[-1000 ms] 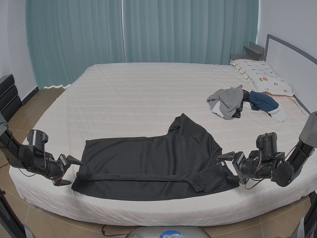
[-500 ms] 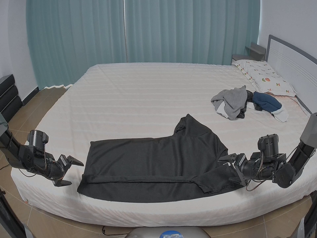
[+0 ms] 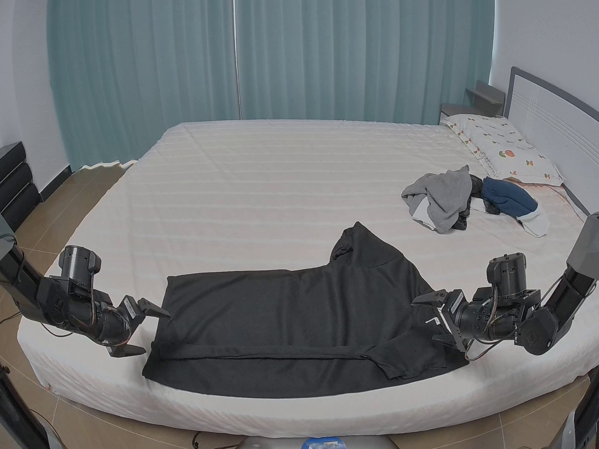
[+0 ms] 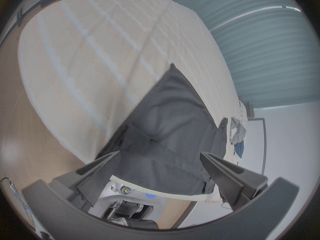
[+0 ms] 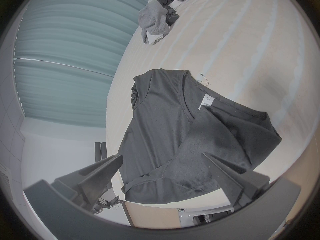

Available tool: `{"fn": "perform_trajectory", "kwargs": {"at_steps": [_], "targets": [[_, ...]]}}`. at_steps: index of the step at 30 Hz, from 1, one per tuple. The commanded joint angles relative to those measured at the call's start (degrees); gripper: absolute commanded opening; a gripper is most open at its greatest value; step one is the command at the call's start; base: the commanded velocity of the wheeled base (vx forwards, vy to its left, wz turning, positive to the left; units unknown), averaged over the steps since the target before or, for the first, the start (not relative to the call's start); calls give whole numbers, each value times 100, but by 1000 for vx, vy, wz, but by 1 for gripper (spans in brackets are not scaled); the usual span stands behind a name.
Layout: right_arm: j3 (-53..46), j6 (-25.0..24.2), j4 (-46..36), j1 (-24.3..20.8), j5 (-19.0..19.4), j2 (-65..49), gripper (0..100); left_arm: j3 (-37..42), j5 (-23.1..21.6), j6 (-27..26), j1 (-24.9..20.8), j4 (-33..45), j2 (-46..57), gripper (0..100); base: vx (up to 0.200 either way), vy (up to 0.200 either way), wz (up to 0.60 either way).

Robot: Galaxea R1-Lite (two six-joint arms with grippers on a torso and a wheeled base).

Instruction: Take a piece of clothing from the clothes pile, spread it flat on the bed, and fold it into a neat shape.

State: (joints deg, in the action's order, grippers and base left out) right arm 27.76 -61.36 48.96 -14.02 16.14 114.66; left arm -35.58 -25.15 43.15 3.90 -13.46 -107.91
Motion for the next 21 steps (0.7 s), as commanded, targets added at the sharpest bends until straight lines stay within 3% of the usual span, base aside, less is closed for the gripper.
{"fn": "perform_trajectory", "kwargs": {"at_steps": [1, 7, 15, 21], "targets": [[2, 1, 0, -31, 3, 21, 100, 139, 63, 202, -531, -34, 68, 100, 0, 0, 0], [2, 1, 0, -31, 3, 30, 100, 60, 318, 483, -1023, -69, -178, 100, 0, 0, 0], [10, 27, 9, -39, 3, 65, 100, 34, 1346, 519, -1559, -535, -854, 100, 0, 0, 0], [19, 45, 9, -39, -6, 82, 100, -124, 1469, 765, -1708, -561, -977, 100, 0, 0, 0]]}}
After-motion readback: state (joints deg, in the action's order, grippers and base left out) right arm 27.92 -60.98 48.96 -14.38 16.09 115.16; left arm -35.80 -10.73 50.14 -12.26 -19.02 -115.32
